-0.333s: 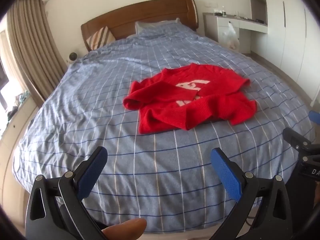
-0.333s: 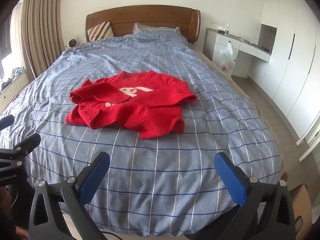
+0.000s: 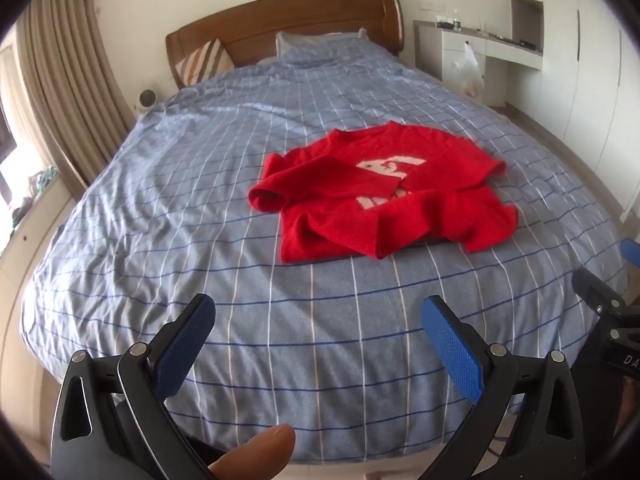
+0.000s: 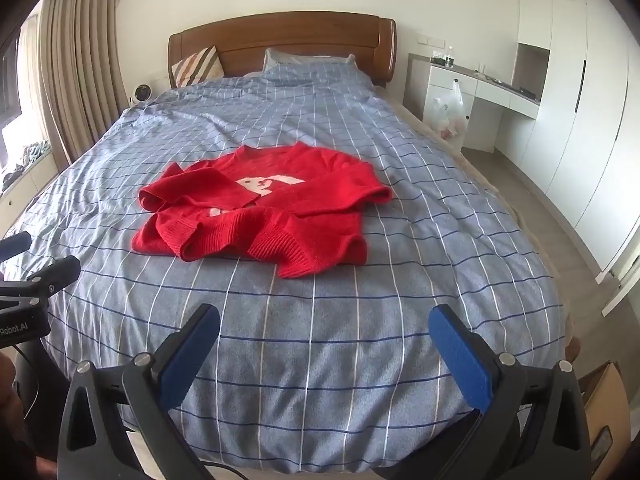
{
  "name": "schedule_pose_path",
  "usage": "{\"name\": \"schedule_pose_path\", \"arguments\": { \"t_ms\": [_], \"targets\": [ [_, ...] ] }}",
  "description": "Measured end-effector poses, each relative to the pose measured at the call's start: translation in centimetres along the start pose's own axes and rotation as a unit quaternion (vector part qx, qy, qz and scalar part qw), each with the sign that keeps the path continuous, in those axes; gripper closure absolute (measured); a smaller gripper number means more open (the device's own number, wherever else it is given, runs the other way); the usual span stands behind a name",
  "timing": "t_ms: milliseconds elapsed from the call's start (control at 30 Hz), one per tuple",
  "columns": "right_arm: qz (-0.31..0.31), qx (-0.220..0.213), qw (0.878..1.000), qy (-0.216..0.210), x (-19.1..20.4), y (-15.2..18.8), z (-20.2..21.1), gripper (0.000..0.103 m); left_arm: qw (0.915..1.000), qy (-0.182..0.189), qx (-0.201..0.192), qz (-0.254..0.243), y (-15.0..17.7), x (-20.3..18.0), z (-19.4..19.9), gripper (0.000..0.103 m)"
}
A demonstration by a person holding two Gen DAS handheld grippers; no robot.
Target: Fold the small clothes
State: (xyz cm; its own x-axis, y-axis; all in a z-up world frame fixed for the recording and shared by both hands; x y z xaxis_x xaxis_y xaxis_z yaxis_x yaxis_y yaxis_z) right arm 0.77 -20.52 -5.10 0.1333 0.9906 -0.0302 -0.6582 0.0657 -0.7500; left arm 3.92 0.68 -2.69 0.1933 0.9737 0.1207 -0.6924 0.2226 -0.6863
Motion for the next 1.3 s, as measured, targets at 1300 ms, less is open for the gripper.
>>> {"name": "schedule_pose_path", "arguments": {
  "t_ms": [1300],
  "targets": [
    [0.015, 0.004, 1.000, 0.018, 1.1, -0.8, -0.4, 0.000, 0.9995, -0.017, 0.016, 0.024, 0.6, 1.9, -1.1, 0.000]
  ]
}}
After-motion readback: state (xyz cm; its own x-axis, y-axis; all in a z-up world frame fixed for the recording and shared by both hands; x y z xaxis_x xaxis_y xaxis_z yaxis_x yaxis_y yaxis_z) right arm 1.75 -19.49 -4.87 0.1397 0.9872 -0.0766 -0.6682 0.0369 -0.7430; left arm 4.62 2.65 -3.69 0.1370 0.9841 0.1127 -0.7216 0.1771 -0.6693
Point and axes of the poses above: each gripper's, at about its wrist camera, not at the fingertips, and z roughly against the way its jaws point, x to its left, y to its underside, the point moved 4 cm from there along -z, roughly the way its jaws point, and after that the axes turned 1 degree about -x, right-handed, at the moved point
